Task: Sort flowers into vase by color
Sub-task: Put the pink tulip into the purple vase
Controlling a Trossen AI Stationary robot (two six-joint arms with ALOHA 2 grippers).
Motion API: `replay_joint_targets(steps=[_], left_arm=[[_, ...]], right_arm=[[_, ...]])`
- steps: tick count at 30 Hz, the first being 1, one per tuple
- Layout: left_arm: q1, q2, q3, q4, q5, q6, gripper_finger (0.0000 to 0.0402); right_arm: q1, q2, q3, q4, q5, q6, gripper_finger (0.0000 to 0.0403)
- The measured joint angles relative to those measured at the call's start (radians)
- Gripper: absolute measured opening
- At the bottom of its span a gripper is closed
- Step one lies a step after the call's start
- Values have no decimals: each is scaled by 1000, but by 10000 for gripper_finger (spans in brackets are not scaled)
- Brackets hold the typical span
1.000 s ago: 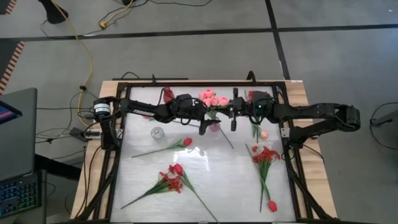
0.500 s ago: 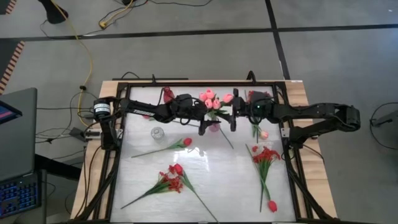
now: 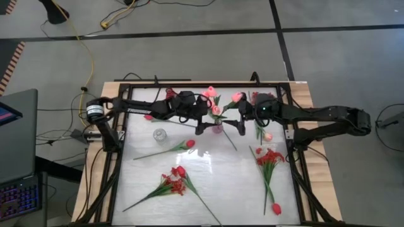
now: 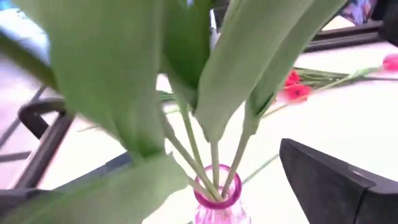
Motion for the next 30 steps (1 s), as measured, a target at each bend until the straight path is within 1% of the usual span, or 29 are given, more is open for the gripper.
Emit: replay_joint_targets(steps=[4, 11, 13, 15, 19, 24, 30], left_arm=[[-1, -53, 20, -128, -11, 64, 323], [2, -124, 69, -416, -130, 162, 323], [2, -140, 78, -497, -157, 173, 323], [2, -160, 80, -568, -180, 181, 323], [2, -205, 82, -691, -212, 183, 323], [2, -268, 82, -884, -213, 179, 323], [-5, -350, 81, -1109, -202, 73, 323]], right_arm=[[0, -48, 0, -48, 0, 0, 336], [0, -108, 0, -137, 5, 7, 336], [0, -121, 0, -188, 28, 8, 336], [0, -127, 0, -244, 29, 10, 336], [0, -134, 1, -360, 49, 44, 336], [0, -133, 1, -489, 54, 96, 336], [21, -134, 1, -605, 54, 157, 336]])
